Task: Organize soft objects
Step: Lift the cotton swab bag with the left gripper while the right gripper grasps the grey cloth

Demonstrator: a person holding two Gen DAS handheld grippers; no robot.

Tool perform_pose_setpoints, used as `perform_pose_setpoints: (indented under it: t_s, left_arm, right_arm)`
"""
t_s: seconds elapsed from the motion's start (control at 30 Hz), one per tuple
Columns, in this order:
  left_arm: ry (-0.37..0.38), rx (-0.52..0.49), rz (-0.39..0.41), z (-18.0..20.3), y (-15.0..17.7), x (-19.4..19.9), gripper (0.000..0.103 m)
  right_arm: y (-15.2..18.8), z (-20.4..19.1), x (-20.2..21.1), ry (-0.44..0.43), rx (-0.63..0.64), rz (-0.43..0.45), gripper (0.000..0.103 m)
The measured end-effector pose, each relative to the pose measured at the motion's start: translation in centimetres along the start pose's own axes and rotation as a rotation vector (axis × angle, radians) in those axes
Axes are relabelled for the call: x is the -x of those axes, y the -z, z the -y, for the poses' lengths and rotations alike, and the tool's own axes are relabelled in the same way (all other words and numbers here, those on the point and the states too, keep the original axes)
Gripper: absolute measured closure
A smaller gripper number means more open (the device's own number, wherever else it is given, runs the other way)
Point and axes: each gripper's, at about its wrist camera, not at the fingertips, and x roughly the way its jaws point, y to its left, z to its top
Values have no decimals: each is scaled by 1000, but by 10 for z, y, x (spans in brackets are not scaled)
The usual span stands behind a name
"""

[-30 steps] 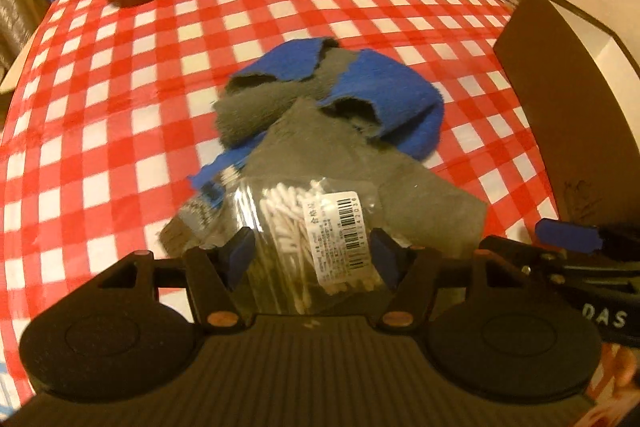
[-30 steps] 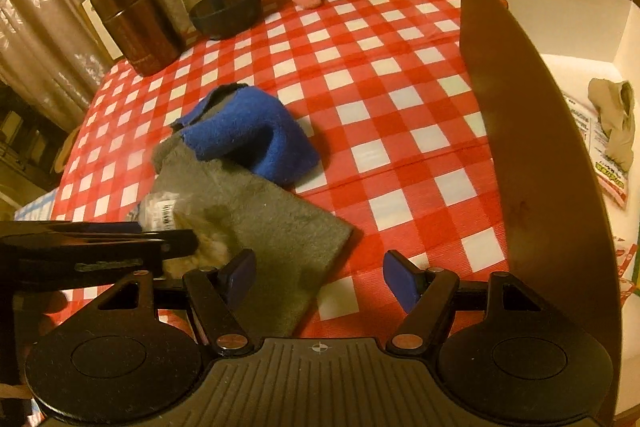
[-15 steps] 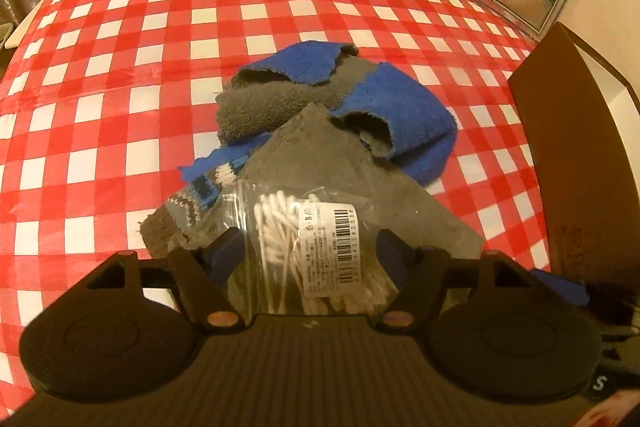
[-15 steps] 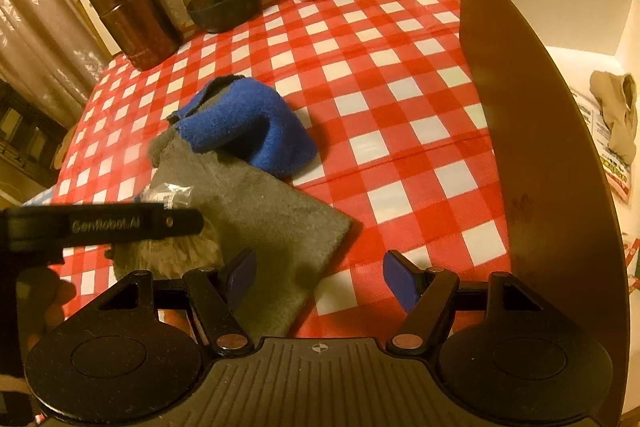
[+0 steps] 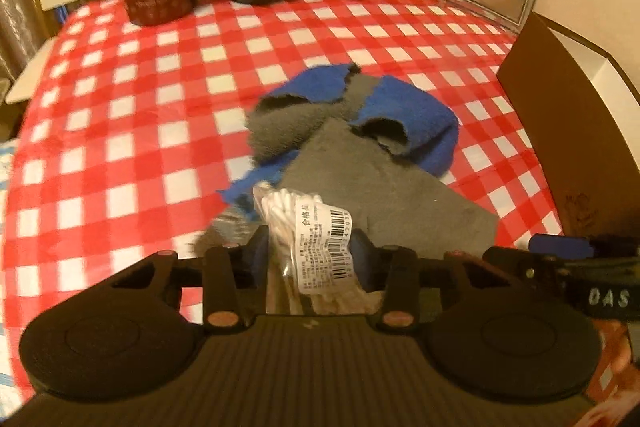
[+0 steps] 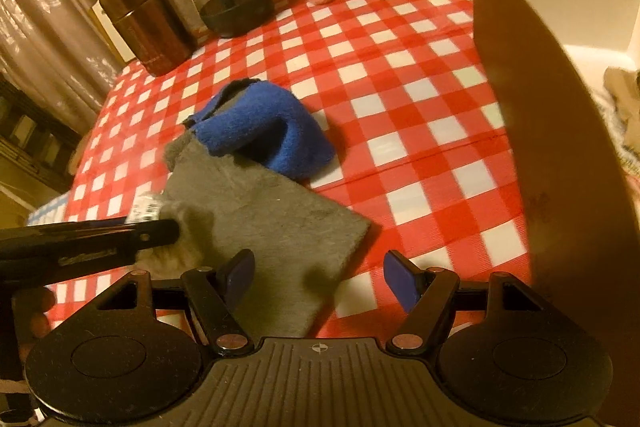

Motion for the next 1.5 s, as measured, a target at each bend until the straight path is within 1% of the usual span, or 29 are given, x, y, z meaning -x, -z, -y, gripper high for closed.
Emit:
perform_pose_setpoints:
  t_s: [0.13,0.2,0.3,0.37,0.47,0.57,0.6,0.63,0.7,0.73,0.8,0.9,0.97,1.03,1.07,1.1,1.17,1.27,1.33,1.4,1.43,1.47,1.5]
  left_arm:
    - [-16,32,9,-18,1,15,64]
    - [-29,44,16,-26,3,21,64]
    - [-46,68,24,-37,5,29,64]
    - [-56,77,27,-43,7,32,64]
    - [-72,87,18,-50,13,33,64]
    - [-76,102,5,-57,19,34,64]
    - [-75,105,2,-59,20,35,64]
    - [-75,106,3,-60,21,35,64]
    - [-74,105,7,-62,23,37,64]
    - [-72,105,9,-63,23,38,64]
    - [-70,105,13,-64,24,40,64]
    - [-65,105,18,-67,25,42,64]
    - [-61,105,19,-69,25,43,64]
    - [-55,104,19,-70,27,44,64]
    - [-54,104,19,-70,28,44,64]
    - [-50,102,19,-71,29,45,64]
    - [-42,102,22,-73,30,47,64]
    - [-36,104,21,-78,33,49,64]
    - [-36,109,23,-81,34,50,64]
    - [-32,110,24,-83,34,51,64]
    - [-32,110,27,-84,34,51,64]
    - [-32,110,28,-84,35,52,64]
    - [-31,109,28,-85,34,52,64]
  right_arm:
    - [2,5,-11,-33,-57,-10,32]
    - [2,7,-16,-28,-66,-3,32]
    - [1,8,-22,-23,-55,27,32]
    - [0,9,-30,-28,-47,23,32]
    - [3,7,-36,-48,-23,66,23]
    - [6,0,-40,-48,24,98,22]
    - [8,-3,-41,-38,44,107,26]
    - [9,-6,-41,-25,63,115,34]
    - [11,-9,-41,19,104,120,75]
    - [12,-8,-41,25,104,113,82]
    - [12,-3,-35,19,82,127,101]
    - [13,-9,-18,22,104,186,101]
    - [15,-19,-4,1,141,232,101]
    - [17,-29,7,-40,177,253,101]
    - [19,-34,10,-37,191,251,101]
    - [21,-38,10,-28,199,235,101]
    - [26,-42,7,20,203,174,101]
    - [37,-39,2,57,202,89,101]
    - [44,-32,-1,43,200,21,101]
    - [43,-26,-1,45,176,3,101]
    - [40,-23,0,23,173,-2,101]
    - [37,-22,2,14,180,-1,99]
    - [31,-23,2,8,199,7,89]
